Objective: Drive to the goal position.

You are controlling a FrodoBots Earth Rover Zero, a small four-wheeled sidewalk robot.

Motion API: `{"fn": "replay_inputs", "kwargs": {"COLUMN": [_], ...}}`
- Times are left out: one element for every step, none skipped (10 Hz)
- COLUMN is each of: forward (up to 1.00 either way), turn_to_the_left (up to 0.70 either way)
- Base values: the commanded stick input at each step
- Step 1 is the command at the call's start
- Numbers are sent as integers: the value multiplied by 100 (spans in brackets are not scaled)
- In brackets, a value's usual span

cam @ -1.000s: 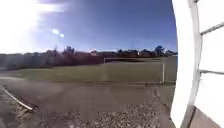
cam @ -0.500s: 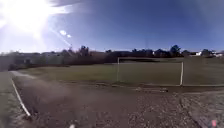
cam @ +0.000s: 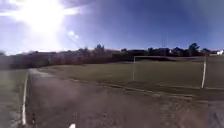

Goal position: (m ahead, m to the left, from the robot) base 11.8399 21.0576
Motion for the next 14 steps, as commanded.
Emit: {"fn": "replay_inputs", "kwargs": {"forward": [70,70,70,70,70,70,70,70,70,70,70,70,70,70], "turn_to_the_left": [35,35,35,35,35,35,35,35,35,35,35,35,35,35]}}
